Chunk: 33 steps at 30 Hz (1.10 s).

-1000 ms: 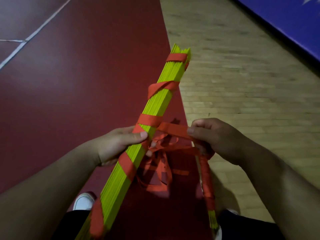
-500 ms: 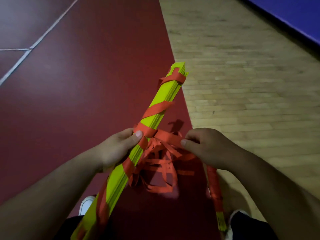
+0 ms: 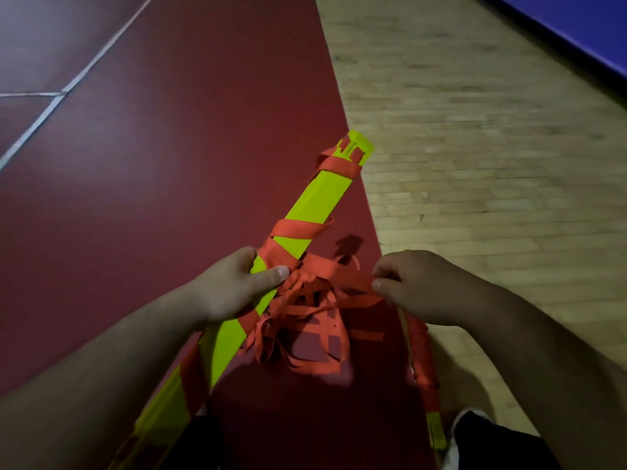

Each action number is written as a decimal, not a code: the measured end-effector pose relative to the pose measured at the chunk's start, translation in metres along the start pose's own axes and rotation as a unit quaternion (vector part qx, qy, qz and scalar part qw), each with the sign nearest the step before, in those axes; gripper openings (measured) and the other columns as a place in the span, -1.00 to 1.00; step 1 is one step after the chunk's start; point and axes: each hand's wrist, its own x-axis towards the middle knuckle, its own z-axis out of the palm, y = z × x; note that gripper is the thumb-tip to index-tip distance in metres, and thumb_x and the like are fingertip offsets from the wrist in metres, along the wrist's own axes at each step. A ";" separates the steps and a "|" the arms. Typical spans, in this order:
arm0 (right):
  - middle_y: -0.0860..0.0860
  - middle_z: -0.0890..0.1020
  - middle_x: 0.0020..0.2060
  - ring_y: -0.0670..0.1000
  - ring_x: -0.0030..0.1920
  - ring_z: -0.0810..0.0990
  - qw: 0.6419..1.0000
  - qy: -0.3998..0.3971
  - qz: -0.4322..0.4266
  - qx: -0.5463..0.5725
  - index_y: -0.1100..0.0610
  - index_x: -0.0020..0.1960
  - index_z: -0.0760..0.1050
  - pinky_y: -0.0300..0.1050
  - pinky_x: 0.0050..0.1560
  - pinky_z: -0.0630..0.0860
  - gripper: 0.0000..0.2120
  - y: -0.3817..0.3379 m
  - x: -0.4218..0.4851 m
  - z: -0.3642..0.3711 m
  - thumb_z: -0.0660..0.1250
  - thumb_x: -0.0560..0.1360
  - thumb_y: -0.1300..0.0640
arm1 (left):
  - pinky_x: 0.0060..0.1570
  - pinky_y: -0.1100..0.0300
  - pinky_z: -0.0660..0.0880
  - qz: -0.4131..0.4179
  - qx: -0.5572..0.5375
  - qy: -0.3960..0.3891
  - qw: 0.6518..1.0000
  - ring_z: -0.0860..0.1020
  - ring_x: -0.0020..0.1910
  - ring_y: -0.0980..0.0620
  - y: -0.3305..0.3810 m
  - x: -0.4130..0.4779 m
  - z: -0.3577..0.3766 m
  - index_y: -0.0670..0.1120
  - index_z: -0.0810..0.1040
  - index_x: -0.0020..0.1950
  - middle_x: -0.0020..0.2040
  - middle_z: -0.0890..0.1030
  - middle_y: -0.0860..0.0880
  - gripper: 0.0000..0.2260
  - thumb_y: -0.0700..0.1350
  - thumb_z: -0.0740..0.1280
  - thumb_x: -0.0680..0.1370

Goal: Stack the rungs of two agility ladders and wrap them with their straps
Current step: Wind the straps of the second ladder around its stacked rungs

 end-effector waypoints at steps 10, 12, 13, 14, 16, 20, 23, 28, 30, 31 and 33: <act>-0.07 0.57 -0.39 -0.17 -0.39 0.49 0.996 -0.055 -0.019 -0.070 -0.01 -0.34 0.46 -0.19 -0.34 0.38 -0.71 0.002 0.002 0.002 0.41 0.52 -0.01 | -0.39 0.38 0.45 0.011 -0.139 -0.028 0.990 0.56 -0.41 0.23 0.009 -0.003 0.001 -0.09 0.56 0.07 -0.36 0.63 0.14 -0.76 0.04 0.37 0.52; -0.09 0.54 -0.47 -0.18 -0.43 0.47 0.999 -0.027 -0.045 -0.008 0.06 -0.31 0.51 -0.27 -0.37 0.33 -0.68 -0.001 0.002 0.001 0.35 0.58 -0.02 | -0.43 0.32 0.53 -0.025 -0.216 -0.052 0.975 0.60 -0.45 0.14 0.014 -0.004 0.002 -0.17 0.56 0.14 -0.39 0.64 0.05 -0.66 0.09 0.24 0.61; -0.11 0.54 -0.48 -0.19 -0.43 0.47 0.998 0.002 -0.048 0.034 0.08 -0.27 0.55 -0.27 -0.37 0.33 -0.70 -0.002 0.002 0.000 0.33 0.59 -0.02 | -0.26 0.18 0.64 -0.051 -0.248 -0.049 0.966 0.68 -0.32 -0.02 0.015 -0.004 0.000 -0.19 0.58 0.18 -0.28 0.69 -0.10 -0.58 0.13 0.19 0.62; -0.15 0.55 -0.47 -0.21 -0.42 0.48 0.995 0.034 -0.048 0.077 0.08 -0.22 0.58 -0.28 -0.38 0.32 -0.73 -0.003 0.001 -0.002 0.32 0.59 -0.02 | 0.02 -0.05 0.64 -0.072 -0.264 -0.036 0.961 0.70 -0.08 -0.20 0.014 -0.003 -0.001 -0.19 0.59 0.21 -0.08 0.70 -0.25 -0.52 0.18 0.19 0.60; -0.20 0.55 -0.48 -0.21 -0.44 0.48 0.983 0.070 -0.058 0.161 0.03 -0.20 0.61 -0.32 -0.38 0.33 -0.76 -0.007 -0.002 -0.008 0.32 0.59 -0.01 | 0.33 -0.31 0.37 -0.075 -0.279 -0.019 0.957 0.55 0.22 -0.36 0.014 -0.005 -0.003 -0.16 0.59 0.25 0.19 0.63 -0.28 -0.48 0.21 0.19 0.55; -0.16 0.50 -0.54 -0.21 -0.50 0.42 0.964 0.075 -0.101 0.232 0.02 -0.20 0.63 -0.35 -0.42 0.35 -0.79 -0.014 -0.009 -0.012 0.33 0.59 0.04 | 0.24 -0.31 0.47 -0.031 -0.284 -0.053 0.957 0.61 0.14 -0.24 0.013 -0.009 0.001 -0.13 0.56 0.28 0.21 0.62 -0.28 -0.55 0.17 0.22 0.58; -0.19 0.50 -0.54 -0.21 -0.49 0.45 0.959 0.086 -0.115 0.246 0.10 -0.16 0.65 -0.40 -0.41 0.33 -0.79 -0.016 -0.009 -0.013 0.33 0.60 0.09 | -0.21 -0.08 0.62 -0.027 -0.276 -0.102 0.955 0.66 -0.12 -0.17 0.015 -0.011 0.008 -0.14 0.62 0.12 0.01 0.66 -0.23 -0.56 0.22 0.28 0.54; -0.20 0.54 -0.54 -0.25 -0.50 0.49 0.945 0.095 -0.119 0.291 0.08 -0.22 0.63 -0.45 -0.42 0.35 -0.76 -0.017 -0.009 -0.013 0.33 0.61 0.16 | -0.22 0.02 0.59 -0.062 -0.297 -0.099 0.948 0.62 -0.33 -0.05 0.021 -0.011 0.017 -0.14 0.55 0.13 -0.22 0.64 -0.10 -0.51 0.25 0.32 0.46; -0.20 0.53 -0.55 -0.23 -0.49 0.50 0.939 0.081 -0.117 0.312 0.09 -0.22 0.62 -0.42 -0.40 0.39 -0.77 -0.017 -0.008 -0.011 0.34 0.60 0.11 | -0.19 0.05 0.63 -0.088 -0.338 -0.130 0.928 0.67 -0.16 -0.12 0.022 -0.010 0.018 -0.12 0.61 0.16 -0.06 0.69 -0.15 -0.51 0.22 0.22 0.48; -0.18 0.52 -0.55 -0.21 -0.49 0.48 0.937 0.069 -0.116 0.322 0.12 -0.21 0.62 -0.38 -0.39 0.40 -0.77 -0.017 -0.008 -0.011 0.32 0.56 0.06 | -0.06 0.02 0.65 -0.092 -0.349 -0.135 0.923 0.66 0.01 -0.18 0.020 -0.009 0.018 -0.15 0.58 0.25 0.09 0.68 -0.19 -0.49 0.17 0.19 0.50; -0.11 0.47 -0.55 -0.14 -0.48 0.45 0.931 0.042 -0.113 0.346 0.17 -0.18 0.62 -0.32 -0.39 0.39 -0.74 -0.016 -0.006 -0.011 0.27 0.49 0.02 | 0.21 -0.12 0.55 -0.093 -0.337 -0.126 0.928 0.57 0.23 -0.26 0.018 -0.010 0.018 -0.22 0.49 0.36 0.24 0.61 -0.26 -0.50 0.05 0.20 0.53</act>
